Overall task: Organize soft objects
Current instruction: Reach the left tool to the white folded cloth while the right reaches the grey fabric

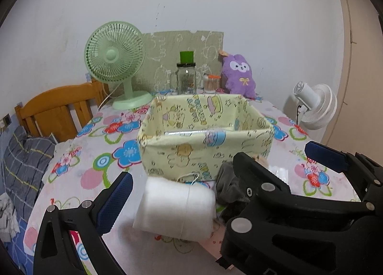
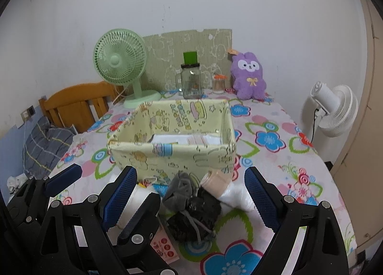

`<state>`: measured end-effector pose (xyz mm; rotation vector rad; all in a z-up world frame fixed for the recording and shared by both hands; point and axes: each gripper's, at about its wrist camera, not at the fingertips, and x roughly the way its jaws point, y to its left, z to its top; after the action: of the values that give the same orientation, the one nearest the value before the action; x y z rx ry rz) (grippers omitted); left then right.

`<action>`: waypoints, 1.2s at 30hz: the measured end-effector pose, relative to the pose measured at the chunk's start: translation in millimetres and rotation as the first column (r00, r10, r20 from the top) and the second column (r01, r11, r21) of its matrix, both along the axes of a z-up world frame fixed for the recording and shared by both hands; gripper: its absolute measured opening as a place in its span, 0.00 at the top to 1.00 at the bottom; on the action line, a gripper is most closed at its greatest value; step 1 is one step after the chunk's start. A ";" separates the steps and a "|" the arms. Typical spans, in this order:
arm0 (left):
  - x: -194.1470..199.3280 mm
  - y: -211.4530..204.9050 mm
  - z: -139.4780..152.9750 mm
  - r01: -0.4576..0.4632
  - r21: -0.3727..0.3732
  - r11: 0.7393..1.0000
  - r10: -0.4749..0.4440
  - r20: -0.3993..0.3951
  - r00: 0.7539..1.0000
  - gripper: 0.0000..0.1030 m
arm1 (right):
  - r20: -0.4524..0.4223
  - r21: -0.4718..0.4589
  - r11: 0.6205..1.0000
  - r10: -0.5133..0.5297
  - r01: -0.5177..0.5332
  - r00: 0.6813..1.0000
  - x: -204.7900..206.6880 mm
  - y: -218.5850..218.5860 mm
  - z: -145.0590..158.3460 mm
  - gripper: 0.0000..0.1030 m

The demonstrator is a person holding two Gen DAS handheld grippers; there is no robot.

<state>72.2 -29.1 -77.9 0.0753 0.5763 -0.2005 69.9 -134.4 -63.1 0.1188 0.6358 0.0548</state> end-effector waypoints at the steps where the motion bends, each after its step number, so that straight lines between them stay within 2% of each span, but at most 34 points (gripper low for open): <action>1: 0.4 0.8 -2.5 -0.003 0.001 1.000 0.003 -0.004 1.000 0.01 | -0.003 0.000 1.000 0.000 0.000 1.000 0.1 0.7 -1.9 0.09; 20: 9.8 8.1 -41.6 -0.038 0.033 0.999 0.041 -0.087 0.995 0.01 | -0.086 0.018 1.000 -0.001 0.002 0.996 8.3 6.5 -45.9 0.10; 33: 21.7 7.5 -58.4 -0.044 0.052 0.998 0.051 -0.134 0.990 0.01 | -0.154 0.037 0.999 0.008 -0.002 0.988 22.5 5.1 -68.5 0.10; 36: 24.0 9.5 -59.4 -0.054 0.048 0.997 0.060 -0.139 0.988 0.01 | -0.153 0.039 0.999 0.012 -0.006 0.988 25.6 5.7 -69.8 0.15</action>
<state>96.2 -19.6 -137.3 0.0874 0.7226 -0.1380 95.5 -128.7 -132.9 0.1583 0.7894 0.0674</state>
